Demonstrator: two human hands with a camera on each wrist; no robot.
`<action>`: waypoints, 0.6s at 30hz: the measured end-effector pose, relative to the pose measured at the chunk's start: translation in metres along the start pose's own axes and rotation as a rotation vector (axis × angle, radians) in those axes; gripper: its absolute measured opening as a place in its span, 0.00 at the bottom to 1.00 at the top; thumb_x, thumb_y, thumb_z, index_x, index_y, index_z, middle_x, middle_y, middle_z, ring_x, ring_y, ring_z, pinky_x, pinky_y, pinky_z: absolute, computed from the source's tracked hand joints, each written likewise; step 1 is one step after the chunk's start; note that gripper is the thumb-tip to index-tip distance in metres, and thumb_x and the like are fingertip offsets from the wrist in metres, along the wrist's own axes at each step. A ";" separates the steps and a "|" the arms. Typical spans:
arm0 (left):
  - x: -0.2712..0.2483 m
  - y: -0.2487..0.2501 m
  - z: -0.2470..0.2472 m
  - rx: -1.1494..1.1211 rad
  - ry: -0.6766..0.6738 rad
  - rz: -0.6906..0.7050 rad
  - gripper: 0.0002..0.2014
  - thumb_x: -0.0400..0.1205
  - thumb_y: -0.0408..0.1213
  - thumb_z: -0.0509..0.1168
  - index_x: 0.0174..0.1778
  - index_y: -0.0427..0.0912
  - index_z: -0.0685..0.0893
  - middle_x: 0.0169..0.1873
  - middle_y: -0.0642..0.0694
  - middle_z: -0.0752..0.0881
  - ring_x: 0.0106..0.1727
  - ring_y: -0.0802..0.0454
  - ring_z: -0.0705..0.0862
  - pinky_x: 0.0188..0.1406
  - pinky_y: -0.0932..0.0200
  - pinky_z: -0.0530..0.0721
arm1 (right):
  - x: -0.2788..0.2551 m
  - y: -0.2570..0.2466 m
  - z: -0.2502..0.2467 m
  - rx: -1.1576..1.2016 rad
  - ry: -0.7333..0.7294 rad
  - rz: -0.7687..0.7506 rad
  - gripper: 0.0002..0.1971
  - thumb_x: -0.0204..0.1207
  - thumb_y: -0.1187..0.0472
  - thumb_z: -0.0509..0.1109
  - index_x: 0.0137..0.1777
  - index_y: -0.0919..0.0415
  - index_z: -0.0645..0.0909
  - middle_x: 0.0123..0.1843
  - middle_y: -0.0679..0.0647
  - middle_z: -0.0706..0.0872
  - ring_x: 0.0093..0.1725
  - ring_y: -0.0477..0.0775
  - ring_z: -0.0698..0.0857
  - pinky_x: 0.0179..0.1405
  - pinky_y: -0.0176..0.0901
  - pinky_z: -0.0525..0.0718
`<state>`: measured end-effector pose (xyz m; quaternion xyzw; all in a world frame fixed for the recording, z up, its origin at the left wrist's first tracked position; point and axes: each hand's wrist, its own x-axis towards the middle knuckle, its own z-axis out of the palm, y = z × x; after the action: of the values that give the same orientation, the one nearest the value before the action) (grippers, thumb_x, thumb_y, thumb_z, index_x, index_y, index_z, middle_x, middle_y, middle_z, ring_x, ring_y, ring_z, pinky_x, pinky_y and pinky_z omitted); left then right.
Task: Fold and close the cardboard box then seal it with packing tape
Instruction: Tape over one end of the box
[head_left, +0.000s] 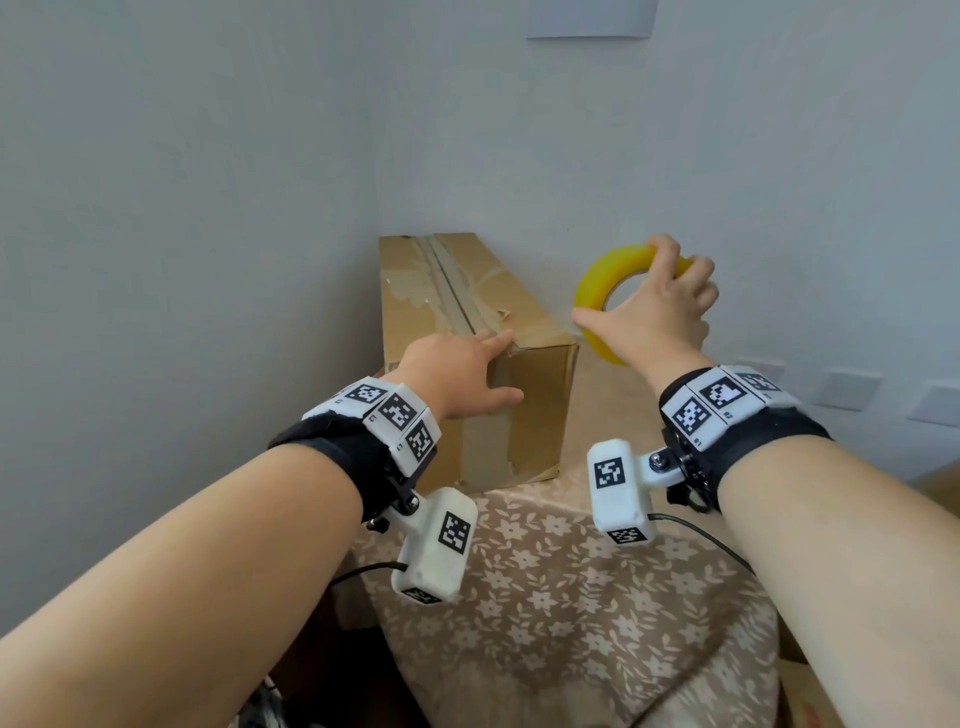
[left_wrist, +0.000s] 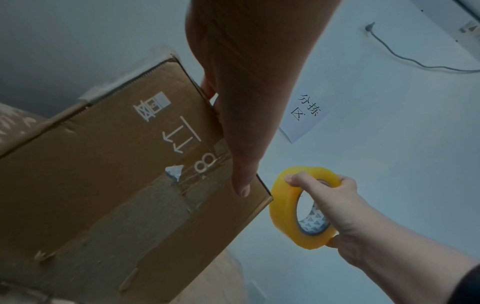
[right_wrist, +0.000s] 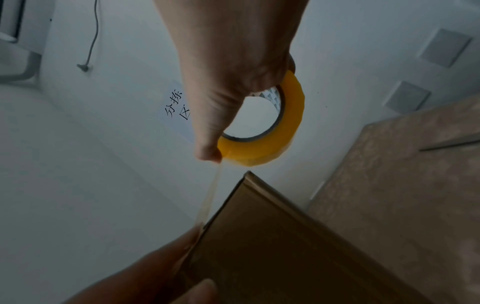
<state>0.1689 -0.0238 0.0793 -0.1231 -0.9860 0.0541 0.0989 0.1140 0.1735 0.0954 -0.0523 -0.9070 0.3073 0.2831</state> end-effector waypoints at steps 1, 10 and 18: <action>0.001 0.001 -0.001 0.010 0.006 0.002 0.37 0.79 0.67 0.52 0.82 0.57 0.52 0.79 0.55 0.65 0.68 0.45 0.78 0.55 0.48 0.83 | 0.000 0.002 0.001 -0.001 -0.003 0.001 0.50 0.52 0.42 0.80 0.73 0.49 0.58 0.71 0.60 0.60 0.70 0.67 0.63 0.58 0.64 0.79; 0.004 0.003 -0.002 0.050 -0.007 0.021 0.36 0.79 0.68 0.51 0.81 0.59 0.53 0.76 0.52 0.71 0.66 0.45 0.79 0.54 0.48 0.84 | -0.005 0.019 0.011 0.069 -0.066 0.066 0.51 0.52 0.40 0.81 0.73 0.47 0.56 0.71 0.58 0.60 0.71 0.67 0.63 0.57 0.62 0.78; 0.008 0.008 -0.004 0.106 0.005 0.022 0.36 0.79 0.67 0.53 0.81 0.57 0.55 0.68 0.49 0.78 0.61 0.44 0.82 0.45 0.52 0.84 | -0.010 0.034 0.028 0.268 -0.168 0.266 0.51 0.55 0.39 0.80 0.74 0.47 0.55 0.71 0.59 0.60 0.71 0.69 0.63 0.66 0.58 0.72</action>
<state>0.1638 -0.0138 0.0834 -0.1285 -0.9801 0.1068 0.1072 0.1046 0.1835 0.0526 -0.1079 -0.8634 0.4634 0.1679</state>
